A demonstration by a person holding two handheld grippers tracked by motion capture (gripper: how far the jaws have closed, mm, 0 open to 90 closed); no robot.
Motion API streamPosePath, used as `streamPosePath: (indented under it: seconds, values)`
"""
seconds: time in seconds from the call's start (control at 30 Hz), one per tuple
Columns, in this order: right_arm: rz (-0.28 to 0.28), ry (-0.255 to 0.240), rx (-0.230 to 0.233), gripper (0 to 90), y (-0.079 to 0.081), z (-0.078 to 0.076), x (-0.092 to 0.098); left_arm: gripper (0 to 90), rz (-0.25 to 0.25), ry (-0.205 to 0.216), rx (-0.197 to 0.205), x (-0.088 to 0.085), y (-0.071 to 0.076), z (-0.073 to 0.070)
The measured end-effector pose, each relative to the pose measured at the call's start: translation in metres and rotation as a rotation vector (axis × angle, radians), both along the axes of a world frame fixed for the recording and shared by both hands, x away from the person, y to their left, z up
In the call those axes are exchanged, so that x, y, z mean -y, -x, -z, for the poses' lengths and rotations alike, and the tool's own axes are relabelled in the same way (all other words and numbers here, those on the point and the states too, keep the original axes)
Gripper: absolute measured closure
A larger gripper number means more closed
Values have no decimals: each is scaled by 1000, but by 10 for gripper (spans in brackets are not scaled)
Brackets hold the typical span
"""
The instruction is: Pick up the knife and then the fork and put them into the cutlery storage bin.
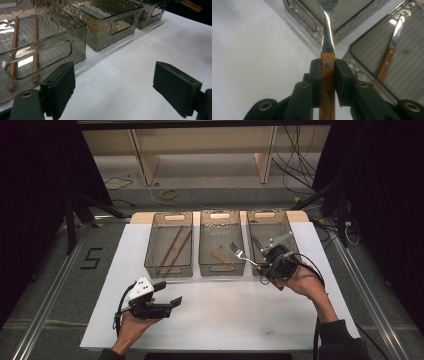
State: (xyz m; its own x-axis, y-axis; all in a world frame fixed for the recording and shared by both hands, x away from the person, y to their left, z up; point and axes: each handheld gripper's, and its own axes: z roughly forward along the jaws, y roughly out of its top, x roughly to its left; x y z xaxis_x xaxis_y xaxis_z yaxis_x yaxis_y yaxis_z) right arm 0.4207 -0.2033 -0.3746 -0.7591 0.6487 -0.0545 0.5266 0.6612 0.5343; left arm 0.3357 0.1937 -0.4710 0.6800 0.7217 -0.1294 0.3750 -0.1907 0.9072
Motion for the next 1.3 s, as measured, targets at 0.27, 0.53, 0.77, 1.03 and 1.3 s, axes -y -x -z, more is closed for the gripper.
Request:
streamPosePath:
  seconds: [0.27,0.53,0.77,1.03,1.3]
  values:
    - [19,-10,15,779,-14,-9,-2,173,1,0,-1,0,0,0]
    - [51,-19,19,779,-29,-12,-3,173,0,0,0,-1,0,0]
    - [81,-28,14,778,-41,-14,-1,173,1,0,0,-1,0,0]
    - [113,-34,10,779,-55,-18,1,173,1,0,1,-1,0,0]
    - [156,-37,5,778,-69,-18,4,173,1,0,0,-1,0,0]
